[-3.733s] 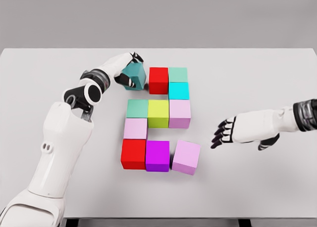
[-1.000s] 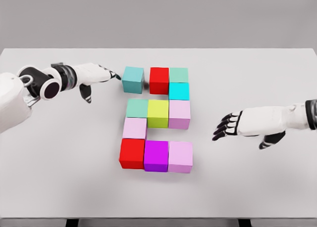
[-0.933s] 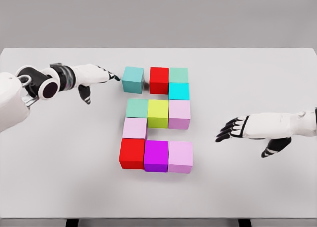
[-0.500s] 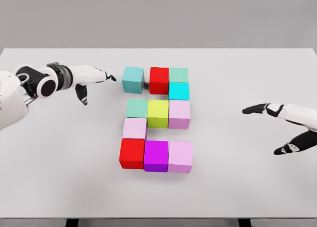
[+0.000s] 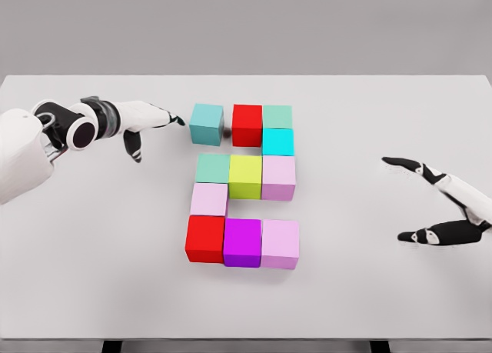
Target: Assemble the squares on the desktop into the number 2
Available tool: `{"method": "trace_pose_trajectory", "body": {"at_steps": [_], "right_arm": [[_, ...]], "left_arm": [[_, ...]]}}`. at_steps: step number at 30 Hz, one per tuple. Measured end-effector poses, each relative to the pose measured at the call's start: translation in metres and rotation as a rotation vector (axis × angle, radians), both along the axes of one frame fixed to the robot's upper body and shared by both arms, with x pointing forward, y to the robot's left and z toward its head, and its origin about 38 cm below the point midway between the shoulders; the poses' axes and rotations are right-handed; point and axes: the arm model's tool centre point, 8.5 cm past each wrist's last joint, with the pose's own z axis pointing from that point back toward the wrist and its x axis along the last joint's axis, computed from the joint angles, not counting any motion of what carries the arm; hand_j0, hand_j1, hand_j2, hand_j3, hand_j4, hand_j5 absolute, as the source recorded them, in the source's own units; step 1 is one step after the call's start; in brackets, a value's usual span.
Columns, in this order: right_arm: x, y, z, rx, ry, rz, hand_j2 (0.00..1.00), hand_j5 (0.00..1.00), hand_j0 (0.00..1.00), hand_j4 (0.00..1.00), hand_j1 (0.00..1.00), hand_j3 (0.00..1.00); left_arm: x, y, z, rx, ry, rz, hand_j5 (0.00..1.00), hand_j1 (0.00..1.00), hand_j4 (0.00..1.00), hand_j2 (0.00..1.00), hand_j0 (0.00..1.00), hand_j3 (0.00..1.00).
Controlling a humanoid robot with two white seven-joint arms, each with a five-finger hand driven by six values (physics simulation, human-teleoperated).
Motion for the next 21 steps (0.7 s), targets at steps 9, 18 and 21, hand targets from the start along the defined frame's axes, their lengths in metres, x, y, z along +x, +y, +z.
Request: {"method": "trace_pose_trajectory", "body": {"at_steps": [9,18,21], "right_arm": [[0.002,-0.02,-0.003,0.037,-0.03,-0.11,1.0,1.0,1.0,1.0,1.0,1.0],[0.003,-0.027,0.002,0.004,-0.03,-0.11,1.0,1.0,1.0,1.0,1.0,1.0],[0.004,-0.027,0.002,0.002,-0.03,-0.11,1.0,1.0,1.0,1.0,1.0,1.0]], "left_arm": [[0.002,-0.005,-0.003,-0.003,0.003,-0.002,1.0,1.0,1.0,1.0,1.0,1.0],[0.002,-0.018,-0.006,-0.008,0.004,-0.019,1.0,1.0,1.0,1.0,1.0,1.0],[0.003,-0.019,-0.007,-0.007,0.006,-0.019,1.0,1.0,1.0,1.0,1.0,1.0]]}}
